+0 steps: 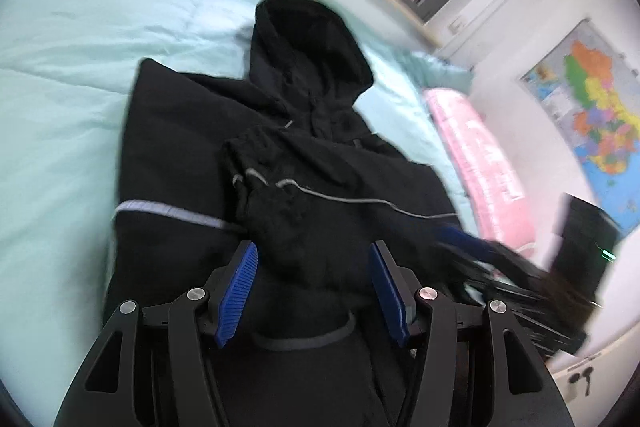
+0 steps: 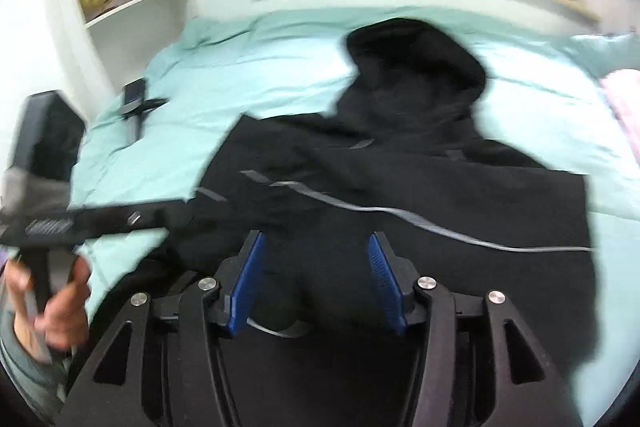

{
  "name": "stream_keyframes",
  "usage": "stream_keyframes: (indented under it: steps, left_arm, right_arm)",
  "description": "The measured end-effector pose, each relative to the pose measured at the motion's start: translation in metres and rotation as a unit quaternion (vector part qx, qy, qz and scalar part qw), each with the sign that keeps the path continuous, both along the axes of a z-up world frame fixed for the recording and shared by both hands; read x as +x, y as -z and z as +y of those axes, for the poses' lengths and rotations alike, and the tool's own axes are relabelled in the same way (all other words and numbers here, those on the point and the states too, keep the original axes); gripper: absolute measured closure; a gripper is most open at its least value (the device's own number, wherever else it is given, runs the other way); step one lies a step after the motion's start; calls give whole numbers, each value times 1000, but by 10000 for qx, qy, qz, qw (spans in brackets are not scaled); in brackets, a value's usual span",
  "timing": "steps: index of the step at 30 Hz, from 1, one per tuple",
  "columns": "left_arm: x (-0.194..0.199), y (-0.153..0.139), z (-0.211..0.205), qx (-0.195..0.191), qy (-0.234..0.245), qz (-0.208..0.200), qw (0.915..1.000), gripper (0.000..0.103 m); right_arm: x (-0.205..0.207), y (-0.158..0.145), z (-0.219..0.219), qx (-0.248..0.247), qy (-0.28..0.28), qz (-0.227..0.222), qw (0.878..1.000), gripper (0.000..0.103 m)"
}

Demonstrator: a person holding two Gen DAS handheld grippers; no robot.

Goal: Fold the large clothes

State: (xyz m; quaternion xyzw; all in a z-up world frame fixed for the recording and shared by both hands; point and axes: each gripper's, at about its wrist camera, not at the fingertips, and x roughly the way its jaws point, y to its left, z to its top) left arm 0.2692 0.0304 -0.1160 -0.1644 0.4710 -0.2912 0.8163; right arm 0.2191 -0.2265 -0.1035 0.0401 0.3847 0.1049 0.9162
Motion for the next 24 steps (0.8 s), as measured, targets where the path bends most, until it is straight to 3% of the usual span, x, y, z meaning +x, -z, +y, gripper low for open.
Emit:
stream_keyframes:
  steps: [3,5,7,10,12,15,17,19,21,24]
  left_arm:
    - [29,25,-20,355,-290,222,9987,45]
    - [41,36,-29,366,-342,265,9984,83]
    - [42,29,-27,247,-469,54,9986,84]
    - [28,1,0,-222,-638,-592,9960,85]
    - [23,-3,24,-344,-750,-637,9946,85]
    - [33,29,41,133,-760,22,9970,84]
    - [39,64,37,476,-577,620,9953,84]
    - [38,69,36,479,-587,615,9952,83]
    - [34,53,36,567,-590,487,9955,81]
    - [11,8,37,926,-603,-313,9934,61]
  right_arm:
    - [-10,0,-45,-15,385,75,9992,47]
    - [-12,1,-69,-152,658,141,9976,47]
    - [-13,2,-90,-293,891,181,9954,47]
    - [-4,11,-115,-289,1102,351,9929,47]
    - [10,23,-121,-137,1087,544,9925,47]
    - [39,62,-115,22,975,1026,9899,44]
    - [54,93,-105,-195,1051,1273,9861,40]
    - [53,95,-97,-402,1115,1171,9860,39]
    - [52,88,-96,-483,1043,1284,9850,38]
    - [47,62,-99,-476,870,1161,9883,38]
